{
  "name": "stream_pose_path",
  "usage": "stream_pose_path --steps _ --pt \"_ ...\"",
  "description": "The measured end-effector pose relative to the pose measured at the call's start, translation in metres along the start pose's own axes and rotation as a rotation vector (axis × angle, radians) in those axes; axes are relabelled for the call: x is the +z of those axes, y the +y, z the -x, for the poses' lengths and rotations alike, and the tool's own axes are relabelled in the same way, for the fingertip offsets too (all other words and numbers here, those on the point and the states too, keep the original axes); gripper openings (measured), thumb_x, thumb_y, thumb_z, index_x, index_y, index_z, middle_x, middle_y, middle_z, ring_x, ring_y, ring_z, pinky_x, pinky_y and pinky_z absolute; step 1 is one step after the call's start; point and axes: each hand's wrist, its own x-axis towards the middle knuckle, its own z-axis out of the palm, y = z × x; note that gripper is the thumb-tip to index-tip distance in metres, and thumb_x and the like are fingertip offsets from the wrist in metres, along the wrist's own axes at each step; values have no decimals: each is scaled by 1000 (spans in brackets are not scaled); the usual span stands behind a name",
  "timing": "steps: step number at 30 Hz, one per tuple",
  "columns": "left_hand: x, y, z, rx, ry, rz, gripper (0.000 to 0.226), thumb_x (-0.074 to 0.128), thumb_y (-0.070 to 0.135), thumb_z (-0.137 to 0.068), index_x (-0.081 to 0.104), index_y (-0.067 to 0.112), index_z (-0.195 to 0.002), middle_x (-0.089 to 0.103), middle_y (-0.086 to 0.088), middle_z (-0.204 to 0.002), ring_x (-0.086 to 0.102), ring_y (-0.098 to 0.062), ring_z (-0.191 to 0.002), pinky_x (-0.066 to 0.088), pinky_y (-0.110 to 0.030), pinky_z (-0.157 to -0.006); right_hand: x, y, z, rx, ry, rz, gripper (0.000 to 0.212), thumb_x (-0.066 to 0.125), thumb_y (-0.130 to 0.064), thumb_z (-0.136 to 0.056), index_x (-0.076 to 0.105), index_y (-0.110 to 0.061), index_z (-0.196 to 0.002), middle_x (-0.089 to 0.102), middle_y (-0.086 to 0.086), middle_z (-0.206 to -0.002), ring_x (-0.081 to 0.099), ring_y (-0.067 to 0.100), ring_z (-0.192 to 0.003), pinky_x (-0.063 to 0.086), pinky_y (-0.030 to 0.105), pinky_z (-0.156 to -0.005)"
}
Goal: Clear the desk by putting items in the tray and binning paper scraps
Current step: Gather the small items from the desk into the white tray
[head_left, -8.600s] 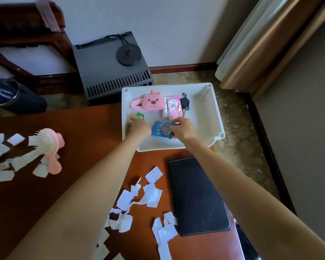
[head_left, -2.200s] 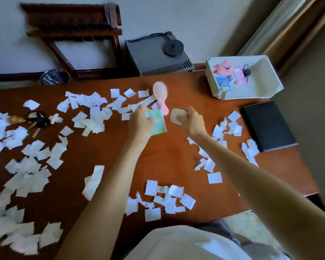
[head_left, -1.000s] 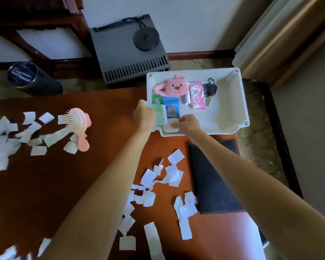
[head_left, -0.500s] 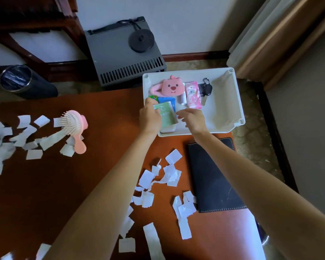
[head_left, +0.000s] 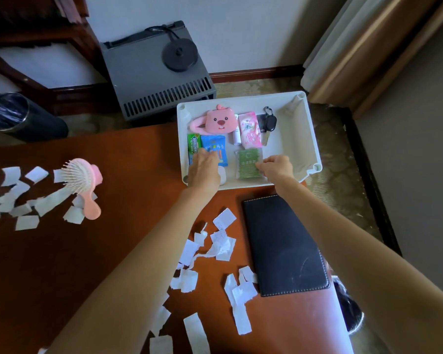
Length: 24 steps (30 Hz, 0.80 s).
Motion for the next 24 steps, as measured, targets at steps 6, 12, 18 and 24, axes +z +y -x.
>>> stream_pose_path --steps 6,12,18,24 --pt "-2 6 2 2 -17 -32 39 47 -7 -91 45 8 -127 39 -14 -127 42 -28 -117 33 -32 -73 14 -7 -4 -39 -38 134 5 59 -10 -88 61 -9 -83 59 8 -81 55 20 -76 46 24 -60" --pt "-6 5 2 -7 -22 2 35 45 -7 -91 47 5 -124 42 -15 -122 47 -29 -111 39 -33 -75 16 -8 2 -122 39 169 22 59 -15 -88 65 1 -102 63 10 -90 55 19 -81 47 28 -75" --pt "-27 7 20 20 70 104 24 43 0 -95 52 4 -116 49 -14 -118 52 -28 -107 46 -35 -81 15 -21 26 -248 168 299 25 50 -11 -90 58 -2 -112 63 16 -114 59 32 -104 45 32 -83" --pt "-66 -45 58 -70 322 193 29 42 3 -96 55 7 -121 53 -13 -122 53 -28 -112 48 -34 -89 76 -68 93 -685 191 254 29 46 -2 -89 58 1 -114 60 19 -116 60 36 -99 47 41 -81"
